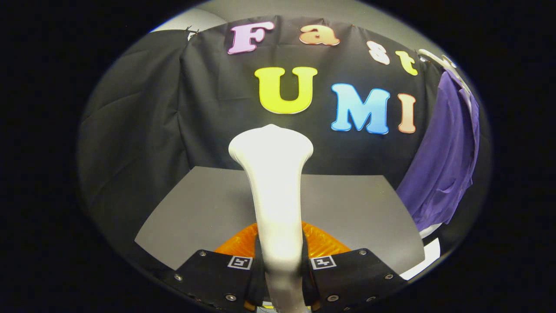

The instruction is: Iron the clothes twice with a garment steamer, once on the left side and once on the right side.

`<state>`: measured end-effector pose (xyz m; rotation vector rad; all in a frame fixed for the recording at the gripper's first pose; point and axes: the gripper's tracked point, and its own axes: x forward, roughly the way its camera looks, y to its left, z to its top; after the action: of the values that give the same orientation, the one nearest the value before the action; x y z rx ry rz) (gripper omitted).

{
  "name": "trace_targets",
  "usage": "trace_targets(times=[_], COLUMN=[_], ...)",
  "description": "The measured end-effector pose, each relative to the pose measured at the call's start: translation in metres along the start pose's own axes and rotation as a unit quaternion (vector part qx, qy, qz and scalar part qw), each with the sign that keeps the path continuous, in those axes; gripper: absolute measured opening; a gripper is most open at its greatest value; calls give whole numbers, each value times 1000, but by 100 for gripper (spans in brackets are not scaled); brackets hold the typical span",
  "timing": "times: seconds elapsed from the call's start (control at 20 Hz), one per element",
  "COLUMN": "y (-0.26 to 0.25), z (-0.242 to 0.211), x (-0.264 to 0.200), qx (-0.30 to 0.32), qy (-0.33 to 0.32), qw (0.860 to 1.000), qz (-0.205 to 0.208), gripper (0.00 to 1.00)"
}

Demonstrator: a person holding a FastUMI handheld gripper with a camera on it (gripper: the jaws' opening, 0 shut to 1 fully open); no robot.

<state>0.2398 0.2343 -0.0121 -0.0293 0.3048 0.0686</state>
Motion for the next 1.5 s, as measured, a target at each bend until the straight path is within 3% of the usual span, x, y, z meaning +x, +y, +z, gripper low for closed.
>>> trace_targets(times=[0.45, 1.05, 1.5], y=[-80, -162, -258], z=[50, 67, 67], x=[-106, -187, -228], qx=[-30, -14, 4], qy=[-143, -202, -233], qw=[989, 979, 971], qz=[-23, -26, -52], gripper=[34, 34, 33])
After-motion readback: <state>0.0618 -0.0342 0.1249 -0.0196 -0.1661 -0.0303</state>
